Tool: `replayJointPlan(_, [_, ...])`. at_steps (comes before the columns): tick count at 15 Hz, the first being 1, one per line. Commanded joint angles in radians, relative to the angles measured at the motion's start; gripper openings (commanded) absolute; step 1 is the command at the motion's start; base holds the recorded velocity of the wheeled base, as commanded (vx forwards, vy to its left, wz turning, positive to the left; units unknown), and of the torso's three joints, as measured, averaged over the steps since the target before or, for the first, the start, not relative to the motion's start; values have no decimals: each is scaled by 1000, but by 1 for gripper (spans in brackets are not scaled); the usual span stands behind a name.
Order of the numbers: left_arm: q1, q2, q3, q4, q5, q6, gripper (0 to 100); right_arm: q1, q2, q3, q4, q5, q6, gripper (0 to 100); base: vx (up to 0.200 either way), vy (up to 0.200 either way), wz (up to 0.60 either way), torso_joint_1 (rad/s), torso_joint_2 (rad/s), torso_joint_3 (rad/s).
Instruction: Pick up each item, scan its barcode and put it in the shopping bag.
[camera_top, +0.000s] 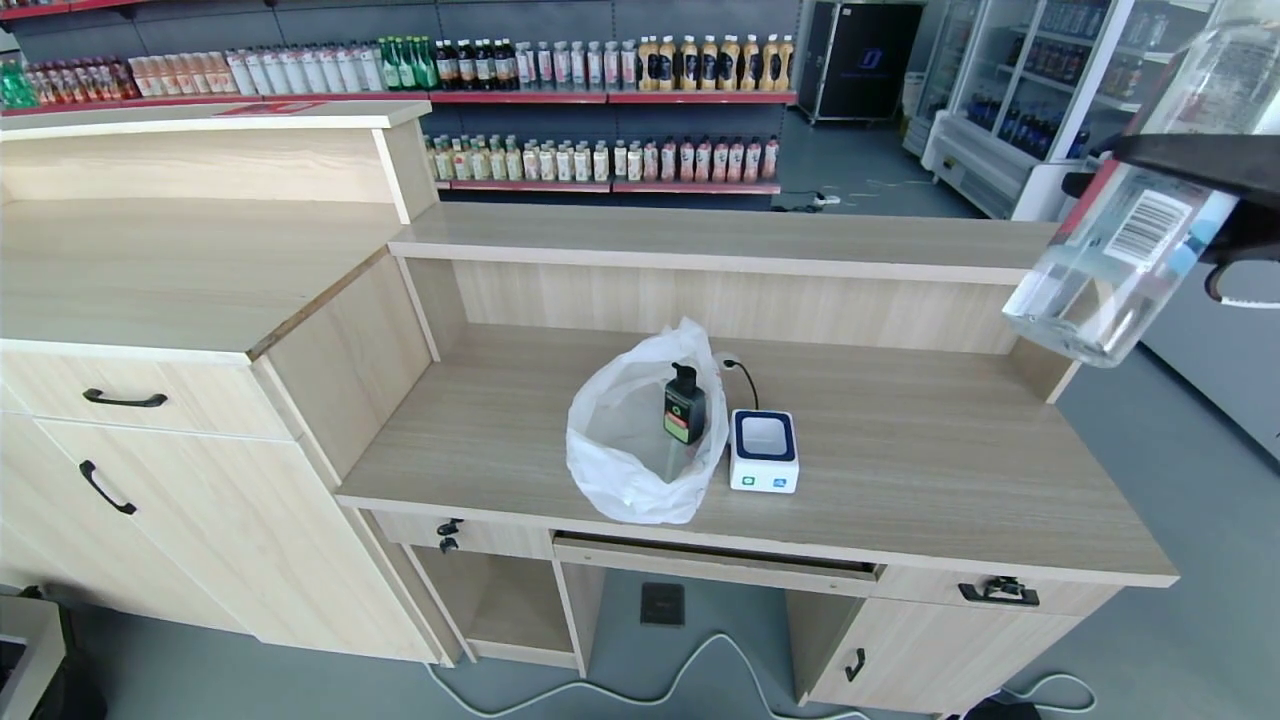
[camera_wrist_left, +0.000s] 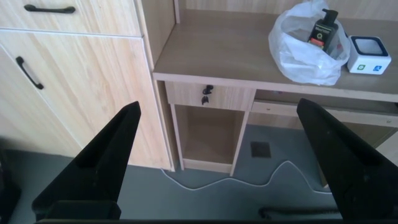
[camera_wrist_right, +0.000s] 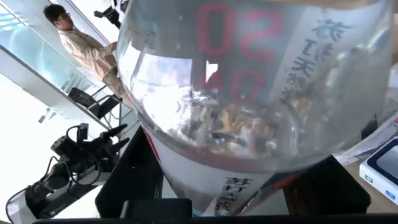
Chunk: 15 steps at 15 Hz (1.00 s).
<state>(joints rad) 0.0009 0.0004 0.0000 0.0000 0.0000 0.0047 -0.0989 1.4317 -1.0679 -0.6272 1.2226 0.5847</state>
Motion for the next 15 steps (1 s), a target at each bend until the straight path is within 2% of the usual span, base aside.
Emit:
replayJointPlan(1, [1,0,0,0,0,0,100,71,-103,45,-6,9,49,0,0,0,0,0,0,0])
replayJointPlan(6, [1,0,0,0,0,0,100,212,-166,72,-54,15,52,0,0,0,0,0,0,0])
replayJointPlan(11, [1,0,0,0,0,0,100,231,-320,264,-68,66,47,0,0,0,0,0,0,0])
replayJointPlan(15, [1,0,0,0,0,0,100,231,-352,333,-60,69,9,0,0,0,0,0,0,0])
